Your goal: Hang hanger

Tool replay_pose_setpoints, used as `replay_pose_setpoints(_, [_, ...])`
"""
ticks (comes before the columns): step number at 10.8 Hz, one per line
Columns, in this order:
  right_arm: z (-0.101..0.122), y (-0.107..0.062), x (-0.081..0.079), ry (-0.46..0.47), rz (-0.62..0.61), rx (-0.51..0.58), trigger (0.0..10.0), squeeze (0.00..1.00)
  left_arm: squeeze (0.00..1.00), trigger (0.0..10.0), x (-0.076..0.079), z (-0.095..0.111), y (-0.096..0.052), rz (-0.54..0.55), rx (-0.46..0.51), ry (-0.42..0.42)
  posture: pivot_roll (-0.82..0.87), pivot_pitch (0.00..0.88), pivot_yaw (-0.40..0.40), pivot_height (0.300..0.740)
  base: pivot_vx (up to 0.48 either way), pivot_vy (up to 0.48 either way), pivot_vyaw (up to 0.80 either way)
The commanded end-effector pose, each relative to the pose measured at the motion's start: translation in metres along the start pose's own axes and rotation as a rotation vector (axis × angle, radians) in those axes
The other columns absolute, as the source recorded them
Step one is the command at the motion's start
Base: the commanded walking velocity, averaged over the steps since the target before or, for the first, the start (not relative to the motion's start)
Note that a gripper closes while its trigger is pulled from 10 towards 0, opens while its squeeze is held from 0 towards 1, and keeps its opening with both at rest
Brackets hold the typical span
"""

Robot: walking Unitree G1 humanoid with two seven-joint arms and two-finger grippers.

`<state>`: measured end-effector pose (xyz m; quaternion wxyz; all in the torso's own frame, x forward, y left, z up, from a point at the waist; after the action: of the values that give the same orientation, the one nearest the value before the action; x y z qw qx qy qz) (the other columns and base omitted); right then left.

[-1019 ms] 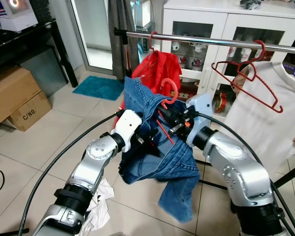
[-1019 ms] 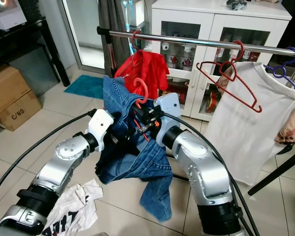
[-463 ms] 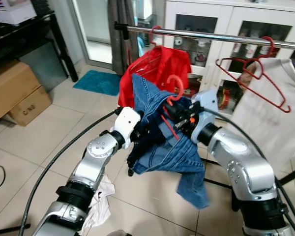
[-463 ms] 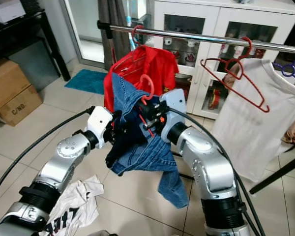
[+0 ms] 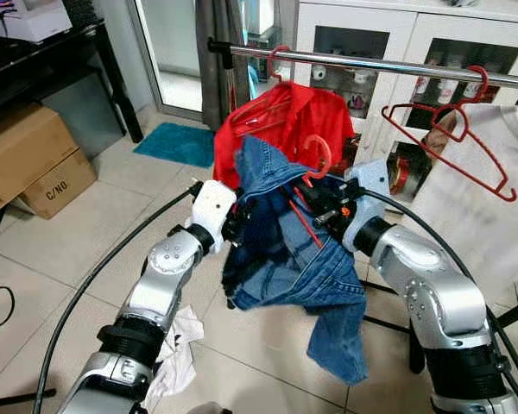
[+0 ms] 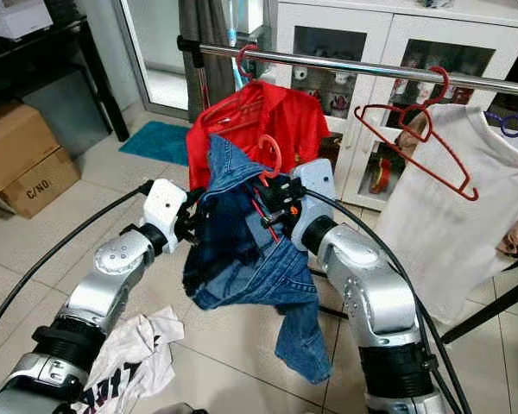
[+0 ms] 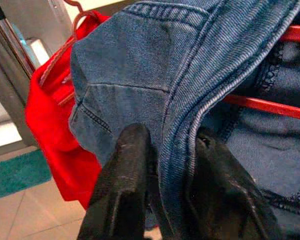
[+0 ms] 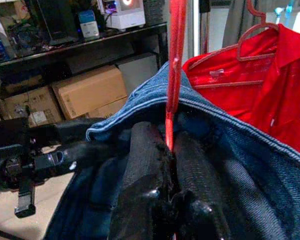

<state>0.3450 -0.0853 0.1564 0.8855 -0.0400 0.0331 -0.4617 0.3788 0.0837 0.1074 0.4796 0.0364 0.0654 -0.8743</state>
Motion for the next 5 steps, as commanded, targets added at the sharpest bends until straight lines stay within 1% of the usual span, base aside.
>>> replay_pose_setpoints(1, [0.011, 0.0, 0.001, -0.011, 0.001, 0.035, 0.0, 0.0, 0.0, 0.0, -0.006, 0.009, 0.002, 0.023, 0.031, 0.002, -0.11, 0.0, 0.053, 0.74, 0.0, 0.0, 0.0])
replay_pose_setpoints(3, [0.009, -0.001, 0.001, -0.015, 0.013, 0.025, 0.0, 0.0, 0.0, 0.0, -0.008, 0.011, 0.001, 0.031, 0.045, -0.017, -0.11, 0.0, 0.052, 0.74, 0.0, 0.0, 0.0])
replay_pose_setpoints(4, [0.006, -0.003, 0.001, -0.024, 0.023, 0.013, 0.0, 0.0, 0.0, 0.0, -0.012, 0.015, 0.001, 0.042, 0.056, -0.027, -0.11, 0.0, 0.052, 0.74, 0.0, 0.0, 0.0])
replay_pose_setpoints(5, [0.004, -0.005, 0.002, -0.035, 0.029, 0.002, 0.0, 0.0, 0.0, 0.0, -0.011, 0.023, 0.001, 0.025, 0.086, -0.076, -0.11, 0.0, 0.054, 0.74, 0.0, 0.0, 0.0])
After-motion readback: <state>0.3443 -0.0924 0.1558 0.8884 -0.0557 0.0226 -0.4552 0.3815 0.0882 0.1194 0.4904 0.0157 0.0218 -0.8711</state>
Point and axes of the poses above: a point about 5 cm out from each wrist's last joint towards the gripper, its own y axis pointing out of the wrist towards the gripper, its own z axis along the axis of the wrist's last joint, x = y × z, the point moved 6 cm from there along y, pointing out of the wrist towards the gripper, and after that the axes turned 5 degrees about -y, right-handed, at the moved point
